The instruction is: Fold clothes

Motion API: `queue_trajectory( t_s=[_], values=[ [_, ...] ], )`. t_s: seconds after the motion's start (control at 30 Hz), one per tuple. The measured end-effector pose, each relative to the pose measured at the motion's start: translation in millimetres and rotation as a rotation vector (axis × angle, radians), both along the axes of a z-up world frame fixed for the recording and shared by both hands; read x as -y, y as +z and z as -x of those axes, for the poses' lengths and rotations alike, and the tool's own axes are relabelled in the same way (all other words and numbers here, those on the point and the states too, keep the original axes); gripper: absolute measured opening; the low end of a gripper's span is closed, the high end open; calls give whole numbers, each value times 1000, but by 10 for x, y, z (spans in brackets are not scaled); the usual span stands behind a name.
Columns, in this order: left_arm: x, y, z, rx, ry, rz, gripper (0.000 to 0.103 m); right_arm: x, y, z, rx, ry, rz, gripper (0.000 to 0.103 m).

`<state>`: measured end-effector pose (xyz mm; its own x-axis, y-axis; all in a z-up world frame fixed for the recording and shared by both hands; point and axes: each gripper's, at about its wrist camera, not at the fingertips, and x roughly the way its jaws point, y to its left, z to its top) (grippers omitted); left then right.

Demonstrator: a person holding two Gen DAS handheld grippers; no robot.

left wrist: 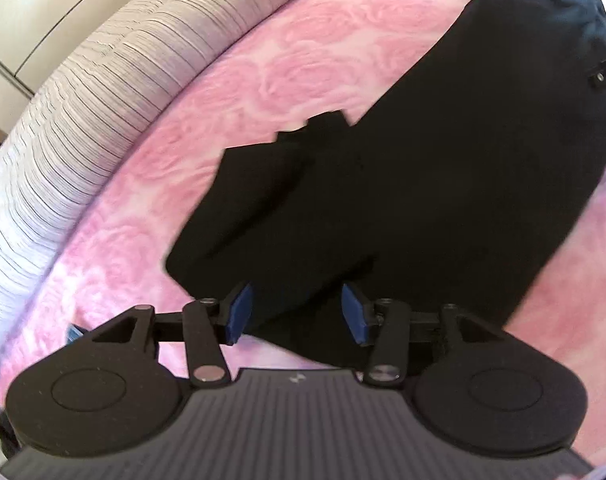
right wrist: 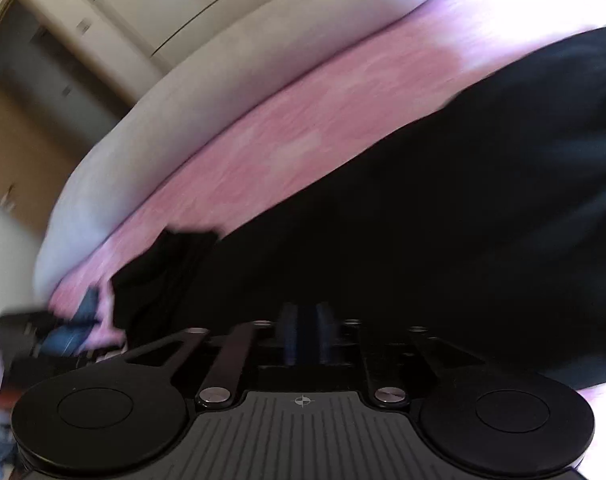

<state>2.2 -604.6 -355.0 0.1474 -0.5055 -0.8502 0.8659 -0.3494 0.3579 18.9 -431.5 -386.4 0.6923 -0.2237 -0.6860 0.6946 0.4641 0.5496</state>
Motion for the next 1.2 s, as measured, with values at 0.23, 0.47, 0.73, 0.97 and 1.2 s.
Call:
queue_trajectory(
  t_s=[0.23,0.47,0.73,0.97,1.2],
  values=[
    [142,-86,-345,-25,-46,68,50,-195,-203,-867,67,140,-47,53],
    [281,-135,-670,-81,-79,146,51,-18,-417,-1503,76,77,-70,55],
    [616,-94,-1289,-349,249,185,52,236,-600,-1945,24,22,-18,56],
    [663,-146,-1749,-497,497,156,54,248,-601,-2100,25,1,6,56],
    [553,-125,-1774,-525,485,149,54,274,-519,-2108,55,-43,-45,2]
  ],
)
